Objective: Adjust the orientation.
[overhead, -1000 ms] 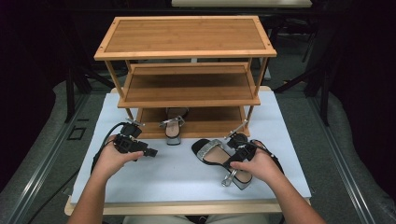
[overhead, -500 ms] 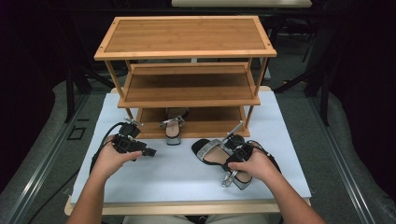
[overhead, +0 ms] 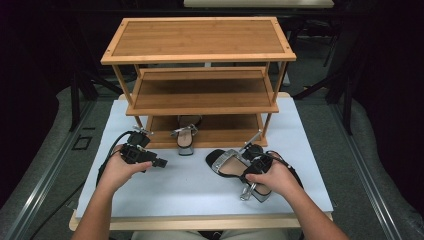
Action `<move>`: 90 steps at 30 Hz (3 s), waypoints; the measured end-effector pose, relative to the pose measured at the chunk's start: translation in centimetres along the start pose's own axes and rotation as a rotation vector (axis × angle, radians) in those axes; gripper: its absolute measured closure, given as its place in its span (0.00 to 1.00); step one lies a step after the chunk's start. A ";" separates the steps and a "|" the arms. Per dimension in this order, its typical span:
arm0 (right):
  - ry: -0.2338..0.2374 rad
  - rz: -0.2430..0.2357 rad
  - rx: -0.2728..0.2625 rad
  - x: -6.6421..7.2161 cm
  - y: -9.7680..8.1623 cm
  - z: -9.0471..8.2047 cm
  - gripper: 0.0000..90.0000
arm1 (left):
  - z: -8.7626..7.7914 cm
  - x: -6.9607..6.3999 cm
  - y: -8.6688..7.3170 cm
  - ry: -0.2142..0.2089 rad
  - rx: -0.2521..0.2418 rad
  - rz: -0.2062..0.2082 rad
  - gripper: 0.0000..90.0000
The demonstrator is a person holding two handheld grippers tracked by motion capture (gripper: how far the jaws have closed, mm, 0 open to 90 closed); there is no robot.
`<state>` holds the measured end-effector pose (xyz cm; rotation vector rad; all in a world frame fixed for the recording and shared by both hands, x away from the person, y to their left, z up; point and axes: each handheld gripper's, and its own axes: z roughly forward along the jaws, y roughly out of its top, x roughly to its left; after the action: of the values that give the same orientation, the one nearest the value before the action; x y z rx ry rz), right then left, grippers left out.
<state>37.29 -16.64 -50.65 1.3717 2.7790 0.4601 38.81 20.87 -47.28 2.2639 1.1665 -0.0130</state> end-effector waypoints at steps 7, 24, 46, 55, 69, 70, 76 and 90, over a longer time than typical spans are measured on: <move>-0.011 0.009 -0.038 -0.4 -0.4 -0.8 0.47 | 0.1 0.0 0.0 0.000 0.002 -0.002 0.44; -0.012 0.098 -0.126 -1.7 3.1 -0.7 0.47 | 0.3 0.2 0.0 -0.003 0.007 -0.004 0.44; 0.021 0.165 -0.270 -2.3 3.6 -2.3 0.42 | 0.6 0.5 -0.2 0.004 0.019 -0.011 0.44; -0.039 0.102 -0.353 -1.8 -0.4 -6.2 0.46 | 0.6 0.5 -0.2 0.005 0.018 -0.012 0.44; 0.047 0.068 -0.232 -2.1 -4.4 -1.9 0.49 | 0.7 0.5 -0.2 0.004 0.023 -0.013 0.44; 0.077 0.058 -0.233 -2.2 -4.5 -1.7 0.51 | 0.8 0.5 -0.2 0.004 0.024 -0.012 0.44; 0.040 0.056 -0.243 -0.9 -4.5 -1.3 0.51 | 0.8 0.5 -0.2 0.005 0.022 -0.013 0.44; 0.017 -0.015 -0.236 1.4 -4.1 1.2 0.51 | 0.8 0.6 -0.3 0.006 0.024 -0.014 0.44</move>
<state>33.36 -17.60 -52.68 1.2984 2.6407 0.7732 39.15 20.99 -48.24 2.2780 1.1918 -0.0259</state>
